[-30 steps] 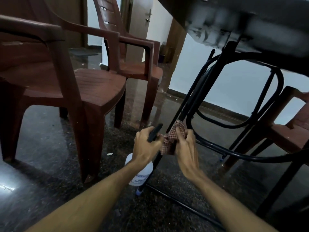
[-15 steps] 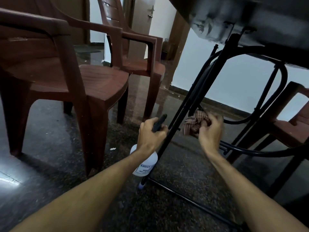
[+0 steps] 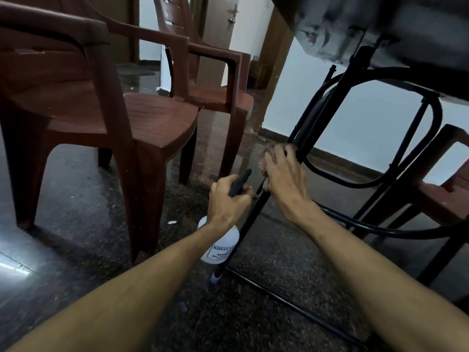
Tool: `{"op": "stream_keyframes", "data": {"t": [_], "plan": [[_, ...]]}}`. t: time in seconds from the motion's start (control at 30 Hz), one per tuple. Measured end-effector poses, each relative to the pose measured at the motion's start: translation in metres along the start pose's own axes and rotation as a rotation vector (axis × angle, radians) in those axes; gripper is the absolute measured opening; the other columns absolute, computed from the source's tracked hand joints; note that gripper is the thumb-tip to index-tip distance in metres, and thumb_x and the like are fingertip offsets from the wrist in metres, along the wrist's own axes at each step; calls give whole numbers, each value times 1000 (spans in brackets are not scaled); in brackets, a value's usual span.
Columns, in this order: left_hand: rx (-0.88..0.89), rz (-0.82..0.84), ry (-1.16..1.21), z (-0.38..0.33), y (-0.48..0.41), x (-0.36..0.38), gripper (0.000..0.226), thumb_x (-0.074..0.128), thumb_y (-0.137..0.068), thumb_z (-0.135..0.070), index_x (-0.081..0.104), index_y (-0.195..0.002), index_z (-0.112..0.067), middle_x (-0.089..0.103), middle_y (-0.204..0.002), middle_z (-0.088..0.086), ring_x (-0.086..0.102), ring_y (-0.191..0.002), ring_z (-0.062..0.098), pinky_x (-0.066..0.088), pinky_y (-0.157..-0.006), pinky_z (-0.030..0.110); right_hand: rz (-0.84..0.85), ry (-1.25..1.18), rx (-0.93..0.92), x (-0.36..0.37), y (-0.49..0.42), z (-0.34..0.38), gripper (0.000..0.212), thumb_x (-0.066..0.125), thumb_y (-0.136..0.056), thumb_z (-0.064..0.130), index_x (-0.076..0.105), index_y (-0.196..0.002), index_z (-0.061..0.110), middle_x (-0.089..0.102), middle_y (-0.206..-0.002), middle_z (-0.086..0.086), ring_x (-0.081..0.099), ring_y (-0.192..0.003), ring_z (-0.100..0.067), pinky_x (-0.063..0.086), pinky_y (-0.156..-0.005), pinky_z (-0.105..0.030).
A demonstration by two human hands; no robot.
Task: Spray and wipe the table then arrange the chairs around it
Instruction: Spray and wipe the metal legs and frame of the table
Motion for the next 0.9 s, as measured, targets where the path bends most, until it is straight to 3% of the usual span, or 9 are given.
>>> {"op": "stream_keyframes", "data": {"t": [0.07, 0.13, 0.23, 0.33, 0.4, 0.5, 0.67, 0.8, 0.9], "plan": [[-4, -7, 4, 1, -1, -5, 26, 70, -90, -22, 58, -69, -13, 62, -62, 16, 61, -54, 33, 55, -55, 45, 146, 143, -48, 17, -5, 18, 31, 63, -86, 10, 64, -116, 4, 54, -122, -17, 44, -120, -35, 42, -98, -40], [-5, -13, 13, 2, -2, -12, 25, 70, -89, -23, 59, -68, -14, 62, -62, 14, 63, -59, 38, 57, -56, 49, 174, 70, -95, 30, 11, 32, 24, 71, -81, 12, 68, -105, 11, 56, -110, -10, 46, -112, -30, 42, -94, -37], [0, -4, 11, 8, 0, -17, 25, 71, -87, -24, 58, -68, -14, 58, -58, 10, 60, -56, 37, 57, -54, 50, 82, -395, -30, 45, 62, 30, 44, 73, -78, 7, 63, -121, 15, 53, -122, -4, 43, -119, -22, 44, -91, -29], [-7, 8, -3, 17, 3, -18, 26, 71, -88, -25, 57, -67, -19, 55, -56, 2, 54, -52, 26, 55, -54, 46, -69, -962, 621, 66, 108, -8, 51, 56, -85, -13, 60, -131, 7, 55, -129, -10, 48, -123, -27, 44, -99, -31], [-14, 18, -8, 21, 5, -16, 22, 69, -87, -29, 58, -69, -20, 55, -57, 0, 55, -53, 26, 56, -56, 49, -90, -1519, 1140, 86, 106, -17, 44, 42, -93, -15, 60, -129, 2, 63, -112, -10, 61, -106, -29, 49, -80, -26], [-17, 30, -17, 24, 6, -10, 20, 69, -88, -26, 60, -72, -17, 58, -60, 3, 57, -55, 28, 57, -56, 51, -141, -2058, 1354, 105, 67, -20, 45, 32, -94, -16, 64, -119, 3, 67, -85, -4, 64, -72, -18, 52, -63, -27], [-4, 48, -40, 27, 5, -5, 22, 67, -86, -29, 59, -72, -15, 57, -59, 10, 56, -54, 31, 54, -52, 51, 223, -2012, 1191, 116, 95, 2, 49, 27, -91, -19, 62, -111, 7, 68, -86, -9, 62, -77, -22, 54, -64, -28], [11, 48, -83, 42, 9, -8, 25, 69, -88, -25, 57, -67, -17, 60, -65, 19, 53, -56, 26, 49, -54, 43, -14, -2103, 1169, 131, 80, -11, 39, 41, -94, -14, 63, -121, 2, 71, -104, -14, 66, -93, -27, 55, -84, -34], [-6, 46, -112, 60, 19, -9, 26, 70, -91, -20, 59, -69, -13, 60, -66, 21, 50, -57, 23, 43, -56, 37, 116, -1869, 1128, 148, 108, 7, 31, 56, -93, -8, 66, -121, 2, 73, -102, -6, 69, -98, -27, 56, -78, -31]]}}
Point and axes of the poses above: each hand's wrist, its own y-axis away from the middle knuckle, its own x-axis out of the palm, z = x × y, the point moved 6 cm from there along -y, towards the middle knuckle
